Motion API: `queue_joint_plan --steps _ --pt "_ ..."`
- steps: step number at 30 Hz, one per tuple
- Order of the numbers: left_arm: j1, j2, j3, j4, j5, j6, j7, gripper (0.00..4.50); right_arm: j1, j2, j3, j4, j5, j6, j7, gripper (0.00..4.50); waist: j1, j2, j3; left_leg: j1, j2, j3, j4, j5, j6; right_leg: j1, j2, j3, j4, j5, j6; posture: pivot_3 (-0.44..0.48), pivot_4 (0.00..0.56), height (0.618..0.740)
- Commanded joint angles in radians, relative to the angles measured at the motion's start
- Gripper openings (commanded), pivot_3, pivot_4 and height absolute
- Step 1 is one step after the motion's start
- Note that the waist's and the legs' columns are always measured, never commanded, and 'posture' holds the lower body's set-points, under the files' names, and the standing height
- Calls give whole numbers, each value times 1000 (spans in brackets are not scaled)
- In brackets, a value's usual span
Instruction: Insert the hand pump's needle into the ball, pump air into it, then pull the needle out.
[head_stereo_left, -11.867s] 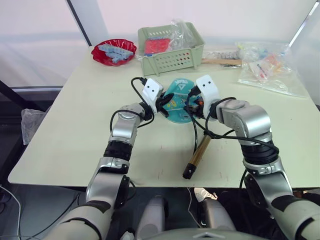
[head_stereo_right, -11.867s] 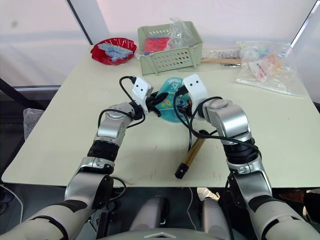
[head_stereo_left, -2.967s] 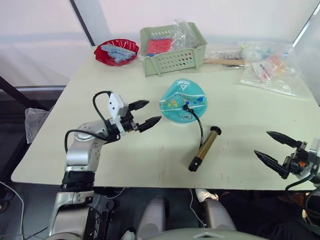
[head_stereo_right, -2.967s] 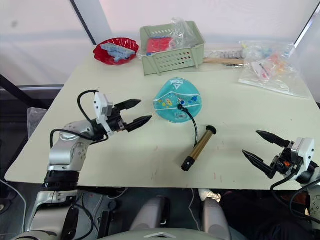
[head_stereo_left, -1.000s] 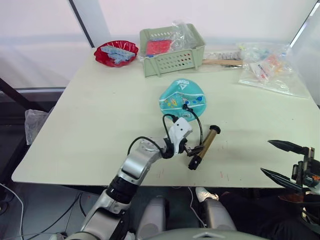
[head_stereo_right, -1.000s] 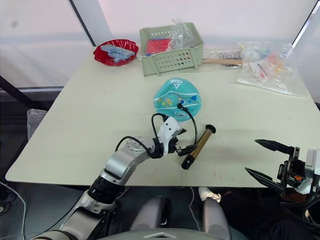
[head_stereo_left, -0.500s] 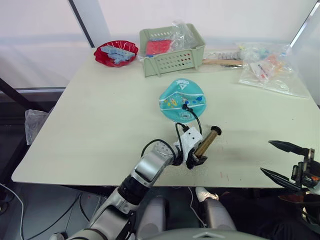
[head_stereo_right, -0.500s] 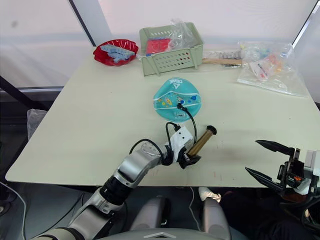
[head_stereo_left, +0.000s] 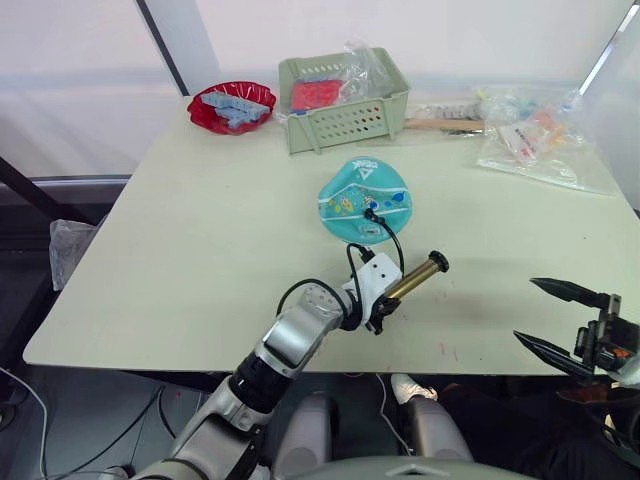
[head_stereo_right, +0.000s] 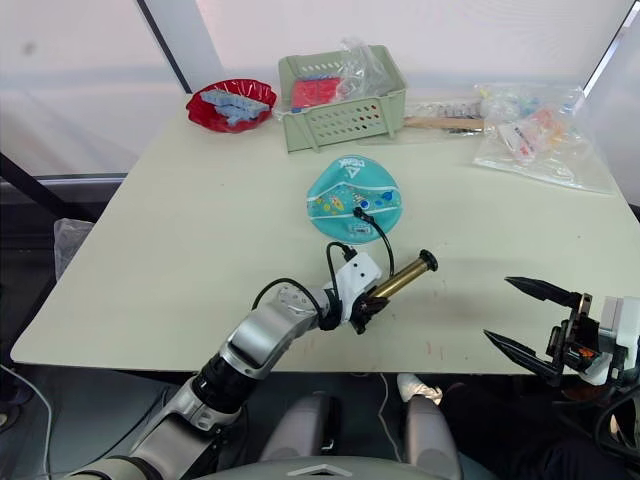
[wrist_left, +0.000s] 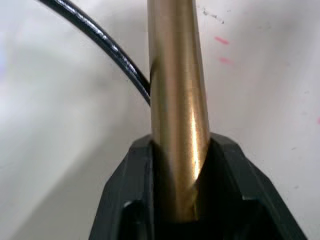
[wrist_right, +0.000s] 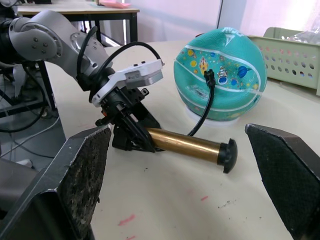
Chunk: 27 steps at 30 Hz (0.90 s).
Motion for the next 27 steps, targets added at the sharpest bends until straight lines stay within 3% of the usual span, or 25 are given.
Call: queue_joint_plan --steps 1,9,13,18,27 --pt "12 16 20 -54 -3 -58 -20 985 -15 12 14 -39 5 4 -33 4500 1 0 0 0 0 0 0 0 0 0 0 0 0 0 0 0 150 736" --pt "42 53 40 -55 -6 -185 -64 985 -35 38 55 -110 3 98 -195 4500 1 0 0 0 0 -1 0 0 0 0 0 0 0 0 0 0 150 736" --pt "64 77 53 -52 -12 -330 -115 985 -65 72 95 -178 21 248 -388 4500 -1 0 0 0 0 -1 0 0 0 -1 0 1 0 0 0 0 150 736" --pt "90 68 73 -42 -31 -394 -145 985 -124 135 118 -230 63 422 -639 4500 2 0 0 -1 0 -1 0 0 0 -1 -1 0 0 0 -1 0 150 736" --pt "113 40 96 -21 -34 -474 -164 985 -205 241 129 -267 241 655 -902 4500 -1 0 0 -1 0 -1 0 0 0 -1 -1 0 0 0 -1 0 150 736"
